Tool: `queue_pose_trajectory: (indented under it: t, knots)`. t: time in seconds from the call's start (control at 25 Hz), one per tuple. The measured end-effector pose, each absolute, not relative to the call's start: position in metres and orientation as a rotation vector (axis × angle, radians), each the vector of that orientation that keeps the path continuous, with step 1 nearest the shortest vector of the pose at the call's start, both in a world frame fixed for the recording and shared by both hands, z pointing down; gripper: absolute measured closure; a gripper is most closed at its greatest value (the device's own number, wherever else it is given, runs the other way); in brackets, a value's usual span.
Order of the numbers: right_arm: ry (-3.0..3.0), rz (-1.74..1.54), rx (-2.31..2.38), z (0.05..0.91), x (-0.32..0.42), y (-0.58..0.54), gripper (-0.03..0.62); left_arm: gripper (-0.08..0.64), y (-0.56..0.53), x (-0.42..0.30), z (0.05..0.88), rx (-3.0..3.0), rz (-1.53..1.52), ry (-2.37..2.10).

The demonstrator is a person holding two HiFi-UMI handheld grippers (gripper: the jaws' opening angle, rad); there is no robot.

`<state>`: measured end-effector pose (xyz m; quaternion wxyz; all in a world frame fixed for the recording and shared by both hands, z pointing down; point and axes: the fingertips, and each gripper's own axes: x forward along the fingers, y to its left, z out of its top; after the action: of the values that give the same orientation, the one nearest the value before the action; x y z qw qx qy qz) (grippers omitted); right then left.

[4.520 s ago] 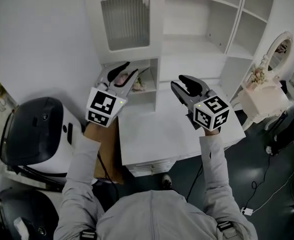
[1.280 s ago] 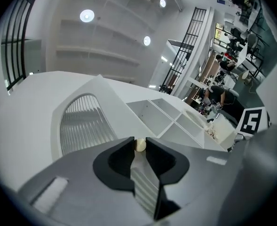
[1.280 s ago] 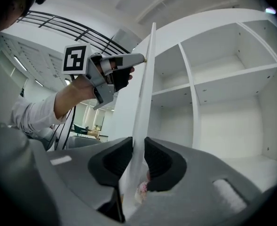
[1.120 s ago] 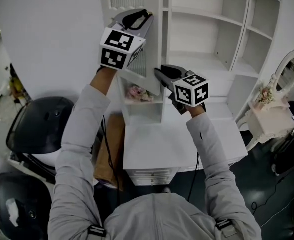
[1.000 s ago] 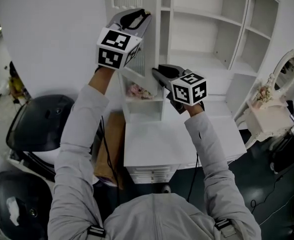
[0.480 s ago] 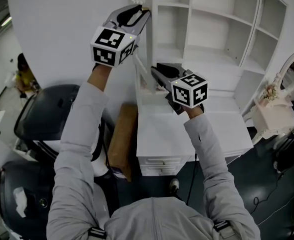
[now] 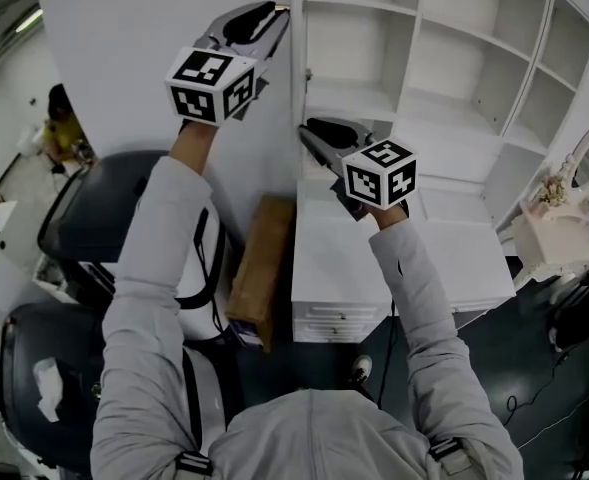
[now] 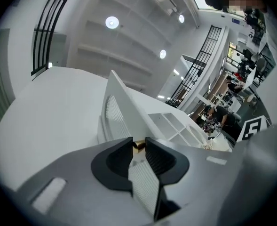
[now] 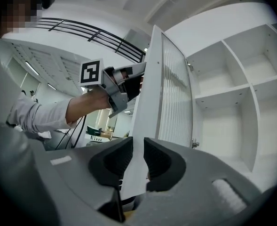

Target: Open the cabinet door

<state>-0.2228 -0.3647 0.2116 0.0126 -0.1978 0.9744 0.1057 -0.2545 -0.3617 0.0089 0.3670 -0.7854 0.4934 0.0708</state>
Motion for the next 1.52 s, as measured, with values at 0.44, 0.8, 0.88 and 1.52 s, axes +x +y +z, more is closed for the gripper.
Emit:
queue_pose_trajectory:
  t: [0.44,0.8,0.88,1.52]
  knots:
    - [2.999,0.291,-0.695,0.213,-0.195,-0.366,0.518,0.489,-0.335,-0.245,0.045,-2.077,0.190,1.233]
    - [3.033,0.449,-0.995,0.254,-0.061,-0.365,0.591,0.545,-0.330,-0.183,0.164,-2.113,0.006,1.277]
    - [3.034,0.441,-1.030,0.260,-0.033,-0.361,0.591,0.545,-0.331,-0.168,0.186,-2.141,-0.010,1.324]
    - [2.957,0.362,-1.250,0.302,0.107,-0.326,0.591,0.543,-0.309,-0.070,0.314,-2.393,-0.063,1.443]
